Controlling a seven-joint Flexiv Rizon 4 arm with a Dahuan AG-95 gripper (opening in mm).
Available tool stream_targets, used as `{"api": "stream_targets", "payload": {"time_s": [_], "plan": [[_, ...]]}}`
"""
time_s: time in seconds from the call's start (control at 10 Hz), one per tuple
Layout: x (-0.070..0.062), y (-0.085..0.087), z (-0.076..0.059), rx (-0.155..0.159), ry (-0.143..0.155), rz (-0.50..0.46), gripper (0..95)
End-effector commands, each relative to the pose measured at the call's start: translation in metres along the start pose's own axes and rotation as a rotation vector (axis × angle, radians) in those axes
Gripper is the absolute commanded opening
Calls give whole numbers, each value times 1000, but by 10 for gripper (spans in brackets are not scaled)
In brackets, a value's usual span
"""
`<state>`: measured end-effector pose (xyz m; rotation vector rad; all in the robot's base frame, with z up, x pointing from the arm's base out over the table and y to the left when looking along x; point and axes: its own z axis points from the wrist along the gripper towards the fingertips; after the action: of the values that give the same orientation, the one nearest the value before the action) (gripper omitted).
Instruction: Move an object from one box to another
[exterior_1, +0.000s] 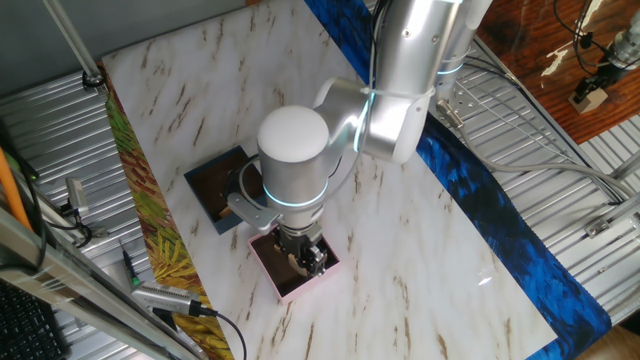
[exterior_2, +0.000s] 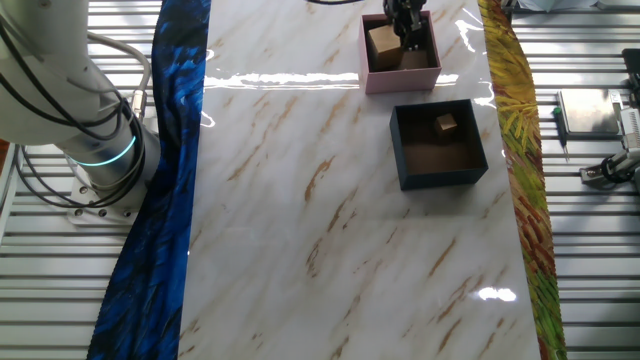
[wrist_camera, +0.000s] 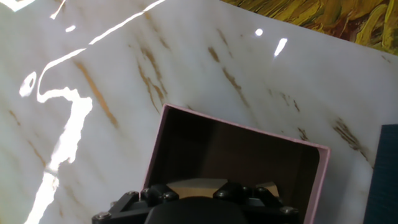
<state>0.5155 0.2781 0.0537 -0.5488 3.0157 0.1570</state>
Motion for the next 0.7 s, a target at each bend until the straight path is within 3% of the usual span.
{"api": "stream_targets", "payload": {"time_s": [0.1,0.3,0.4,0.7], "plan": [[-1,0,0,-2,-6,0,570],[-1,0,0,-4,-8,3,570],[-1,0,0,-7,-11,5,760],[-1,0,0,-18,-32,-3,760]]}}
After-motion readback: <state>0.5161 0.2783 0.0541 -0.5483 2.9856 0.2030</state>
